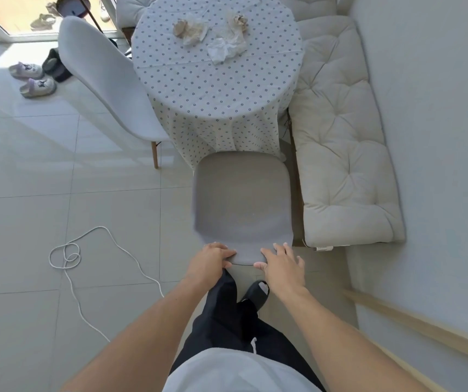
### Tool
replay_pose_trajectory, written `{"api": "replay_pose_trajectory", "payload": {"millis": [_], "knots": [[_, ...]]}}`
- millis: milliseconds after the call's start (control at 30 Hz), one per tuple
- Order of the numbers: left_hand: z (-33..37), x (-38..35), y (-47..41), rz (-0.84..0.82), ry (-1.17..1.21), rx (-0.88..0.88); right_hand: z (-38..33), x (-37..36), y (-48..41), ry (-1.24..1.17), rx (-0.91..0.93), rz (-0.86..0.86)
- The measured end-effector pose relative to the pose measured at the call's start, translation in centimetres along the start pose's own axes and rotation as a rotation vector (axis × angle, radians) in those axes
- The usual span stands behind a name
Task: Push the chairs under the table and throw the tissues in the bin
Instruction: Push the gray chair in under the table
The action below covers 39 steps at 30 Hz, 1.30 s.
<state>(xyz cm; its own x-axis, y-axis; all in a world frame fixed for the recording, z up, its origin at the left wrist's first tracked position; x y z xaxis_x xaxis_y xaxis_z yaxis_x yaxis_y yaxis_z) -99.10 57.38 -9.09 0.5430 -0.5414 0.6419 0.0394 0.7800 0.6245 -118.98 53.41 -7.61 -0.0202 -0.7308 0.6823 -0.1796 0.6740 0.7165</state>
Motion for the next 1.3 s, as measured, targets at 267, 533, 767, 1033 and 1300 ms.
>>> {"api": "replay_pose_trajectory", "payload": {"millis": [267,533,767,1033,1300], "knots": [[-1.1,3.6,-4.6,0.039,0.082,0.018,-2.3,3.3,-3.5,-0.06,-0.036,0.044],[-1.4,7.9,-10.0,0.077,0.126,-0.031,-4.2,7.5,-7.4,-0.121,-0.069,0.091],[-0.9,10.1,-13.1,0.07,0.156,-0.062,-4.1,9.9,-9.9,-0.121,-0.087,0.101],[-0.1,11.6,-15.1,0.076,0.162,-0.087,-3.7,11.6,-11.9,-0.137,-0.115,0.105],[1.0,12.6,-17.3,0.106,0.121,-0.131,-3.0,13.3,-14.0,-0.115,-0.125,0.132]]}}
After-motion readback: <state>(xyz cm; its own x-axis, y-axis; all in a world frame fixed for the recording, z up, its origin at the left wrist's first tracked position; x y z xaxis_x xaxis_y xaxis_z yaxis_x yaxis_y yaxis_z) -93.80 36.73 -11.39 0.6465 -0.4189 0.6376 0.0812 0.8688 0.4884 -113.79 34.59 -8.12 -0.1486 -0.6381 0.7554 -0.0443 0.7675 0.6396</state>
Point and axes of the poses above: each hand's wrist, its own y-axis away from the middle knuckle, its own x-axis out of the back of the hand, z = x × y, the point moved 4 cm from there along -y, towards the middle knuckle
